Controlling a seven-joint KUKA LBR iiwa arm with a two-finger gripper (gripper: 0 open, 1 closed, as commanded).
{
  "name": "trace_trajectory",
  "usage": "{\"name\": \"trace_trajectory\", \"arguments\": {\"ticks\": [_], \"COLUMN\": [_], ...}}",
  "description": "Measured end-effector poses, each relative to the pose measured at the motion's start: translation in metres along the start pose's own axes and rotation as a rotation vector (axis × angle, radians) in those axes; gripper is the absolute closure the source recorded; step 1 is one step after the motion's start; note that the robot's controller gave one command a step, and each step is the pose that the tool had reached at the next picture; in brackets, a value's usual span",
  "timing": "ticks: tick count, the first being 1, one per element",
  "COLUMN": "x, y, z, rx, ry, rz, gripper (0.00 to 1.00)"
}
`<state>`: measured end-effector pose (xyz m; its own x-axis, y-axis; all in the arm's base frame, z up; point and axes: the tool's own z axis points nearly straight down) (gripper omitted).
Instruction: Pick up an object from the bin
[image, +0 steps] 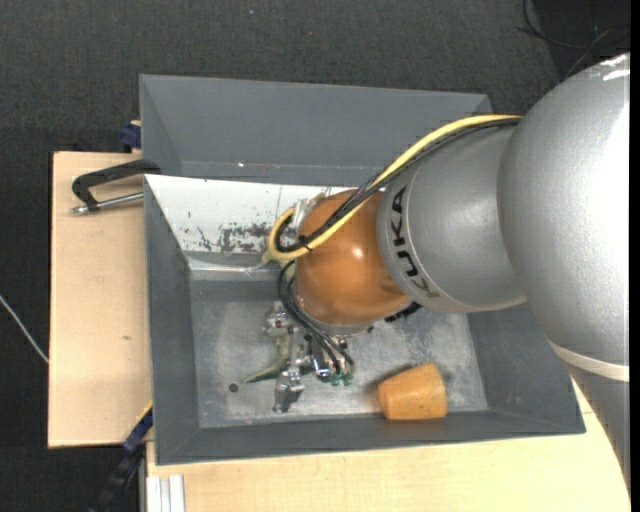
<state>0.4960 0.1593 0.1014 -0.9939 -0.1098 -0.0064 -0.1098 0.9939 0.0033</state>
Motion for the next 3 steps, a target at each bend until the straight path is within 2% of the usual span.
{"name": "trace_trajectory", "arguments": {"ticks": [1, 2, 3], "x": [0.004, 0.002, 0.001], "y": [-0.006, -0.005, -0.003], "z": [0.001, 0.029, 0.028], "rx": [0.002, -0.001, 0.0], "ry": [0.006, 0.002, 0.003], "rz": [0.032, 0.12, 0.118], "gripper": [0.0, 0.0, 0.0]}}
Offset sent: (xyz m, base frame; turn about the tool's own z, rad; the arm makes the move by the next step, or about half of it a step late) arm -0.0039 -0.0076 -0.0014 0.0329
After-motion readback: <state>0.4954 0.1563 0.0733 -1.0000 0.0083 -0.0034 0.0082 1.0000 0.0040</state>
